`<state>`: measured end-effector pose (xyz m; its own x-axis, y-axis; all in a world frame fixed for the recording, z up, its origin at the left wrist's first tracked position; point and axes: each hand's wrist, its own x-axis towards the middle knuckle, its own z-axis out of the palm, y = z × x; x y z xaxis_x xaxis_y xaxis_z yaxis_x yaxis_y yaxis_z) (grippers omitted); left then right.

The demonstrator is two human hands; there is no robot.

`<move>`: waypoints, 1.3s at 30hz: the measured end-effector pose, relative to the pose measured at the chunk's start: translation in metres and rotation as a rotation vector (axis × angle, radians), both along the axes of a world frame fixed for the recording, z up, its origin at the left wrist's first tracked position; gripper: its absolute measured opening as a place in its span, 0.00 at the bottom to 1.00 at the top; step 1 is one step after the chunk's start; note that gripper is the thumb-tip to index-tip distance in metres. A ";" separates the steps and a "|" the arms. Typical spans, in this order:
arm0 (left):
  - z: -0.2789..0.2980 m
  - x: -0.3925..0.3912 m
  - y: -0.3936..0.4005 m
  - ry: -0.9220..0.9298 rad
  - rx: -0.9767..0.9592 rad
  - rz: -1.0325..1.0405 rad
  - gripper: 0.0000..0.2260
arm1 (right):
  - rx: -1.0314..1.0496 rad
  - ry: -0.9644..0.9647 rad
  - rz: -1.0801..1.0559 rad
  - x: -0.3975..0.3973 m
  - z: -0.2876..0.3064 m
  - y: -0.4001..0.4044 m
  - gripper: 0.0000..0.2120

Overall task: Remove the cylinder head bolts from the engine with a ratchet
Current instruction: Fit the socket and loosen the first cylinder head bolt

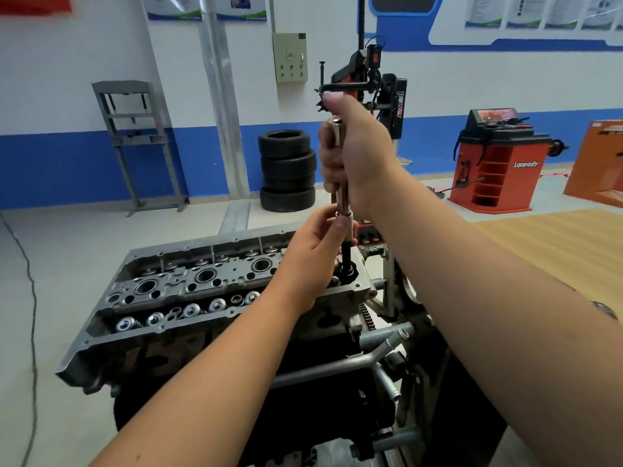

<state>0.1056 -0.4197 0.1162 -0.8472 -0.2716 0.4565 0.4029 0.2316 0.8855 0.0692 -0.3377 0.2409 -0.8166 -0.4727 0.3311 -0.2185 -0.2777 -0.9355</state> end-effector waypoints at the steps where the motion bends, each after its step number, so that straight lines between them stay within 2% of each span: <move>1: 0.001 0.001 0.000 -0.005 0.013 -0.016 0.07 | -0.002 -0.017 0.046 -0.002 0.000 0.003 0.20; 2: 0.001 -0.001 -0.001 -0.005 0.003 -0.018 0.07 | 0.002 0.010 0.016 -0.002 -0.001 0.003 0.18; 5: 0.001 -0.003 0.001 0.013 -0.047 0.037 0.03 | -0.031 0.190 -0.269 0.009 -0.014 -0.007 0.15; 7: -0.002 -0.005 0.000 0.011 -0.093 0.074 0.04 | -0.109 0.213 -0.342 0.015 -0.020 -0.014 0.16; 9: -0.002 -0.004 -0.001 0.026 -0.053 0.052 0.01 | -0.147 0.138 -0.265 0.012 -0.015 -0.015 0.18; 12: 0.000 -0.002 -0.001 0.001 0.012 0.002 0.09 | -0.071 -0.033 0.118 -0.001 -0.005 -0.002 0.23; 14: 0.000 -0.002 0.000 -0.020 -0.019 -0.025 0.10 | -0.055 -0.060 0.235 -0.007 -0.003 0.007 0.23; 16: -0.001 -0.003 0.002 -0.021 -0.039 -0.013 0.08 | -0.062 -0.050 0.129 -0.005 -0.006 0.008 0.22; 19: -0.002 -0.004 0.001 0.013 -0.048 0.059 0.06 | -0.038 0.060 -0.158 0.006 -0.011 0.000 0.18; 22: -0.001 -0.002 0.001 0.010 -0.085 0.084 0.04 | -0.072 0.090 -0.261 0.013 -0.013 -0.010 0.17; 24: 0.000 0.000 0.001 0.000 -0.079 0.054 0.05 | -0.034 0.116 -0.214 0.008 -0.010 -0.008 0.18; 26: 0.001 0.000 0.001 -0.020 -0.048 0.007 0.06 | -0.005 0.008 0.033 0.000 -0.005 0.001 0.22; 28: 0.003 0.001 0.003 -0.038 -0.045 -0.020 0.07 | -0.011 -0.047 0.137 -0.006 -0.003 0.010 0.23; 33: 0.005 -0.001 0.007 -0.016 -0.136 0.054 0.02 | -0.163 0.095 -0.311 0.009 -0.019 -0.002 0.18; 35: 0.003 -0.002 0.005 -0.015 -0.146 0.070 0.01 | -0.193 0.090 -0.317 0.012 -0.020 -0.008 0.17; 37: 0.002 0.000 0.004 -0.011 -0.117 0.043 0.02 | -0.134 0.117 -0.294 0.009 -0.015 -0.006 0.17; 39: 0.003 0.002 0.003 -0.009 -0.084 0.000 0.05 | -0.098 0.054 -0.166 0.004 -0.008 0.000 0.18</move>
